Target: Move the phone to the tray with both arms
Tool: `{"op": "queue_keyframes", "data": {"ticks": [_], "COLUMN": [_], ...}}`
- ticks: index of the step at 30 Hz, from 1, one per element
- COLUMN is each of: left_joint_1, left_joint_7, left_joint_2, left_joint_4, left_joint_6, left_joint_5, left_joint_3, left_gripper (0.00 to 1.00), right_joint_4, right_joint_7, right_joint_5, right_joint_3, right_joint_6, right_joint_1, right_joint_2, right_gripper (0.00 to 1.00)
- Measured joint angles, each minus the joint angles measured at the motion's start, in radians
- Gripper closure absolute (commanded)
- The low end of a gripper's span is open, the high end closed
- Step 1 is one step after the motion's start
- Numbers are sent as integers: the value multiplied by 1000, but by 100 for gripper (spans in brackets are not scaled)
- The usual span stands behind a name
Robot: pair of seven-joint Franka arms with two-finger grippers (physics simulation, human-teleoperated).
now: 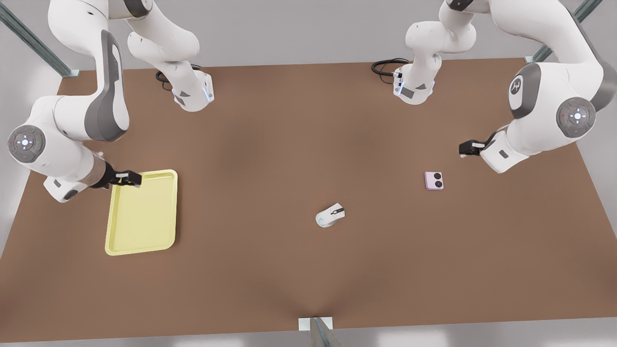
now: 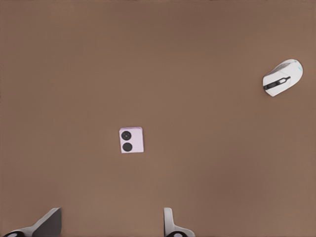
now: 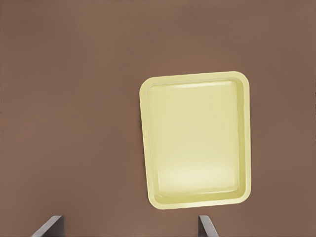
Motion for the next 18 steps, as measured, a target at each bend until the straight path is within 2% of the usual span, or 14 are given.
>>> {"op": "queue_keyframes", "data": {"ticks": [3, 6, 8, 10, 13, 18], "left_joint_1": [1, 23, 45, 52, 55, 63], "left_joint_7": [2, 2, 3, 4, 6, 14], "left_joint_2": [14, 53, 76, 110, 146, 175], "left_joint_4": [-53, -337, -534, -655, -750, -784], "left_joint_6": [20, 139, 292, 465, 683, 907], "left_joint_5": [4, 8, 6, 1, -2, 1], "left_joint_3": [2, 17, 22, 22, 23, 23], "left_gripper": [0, 0, 0, 0, 0, 0], "right_joint_4": [-2, -3, -1, 0, 0, -2], "right_joint_7": [-1, -2, -3, -3, -3, -3], "right_joint_5": [0, 0, 0, 0, 0, 0], "right_joint_3": [0, 0, 0, 0, 1, 2], "right_joint_6": [35, 56, 65, 71, 76, 81], "right_joint_1": [-2, -2, -1, 5, 9, 2], "right_joint_2": [0, 0, 0, 0, -1, 0], "right_gripper": [0, 0, 0, 0, 0, 0]}}
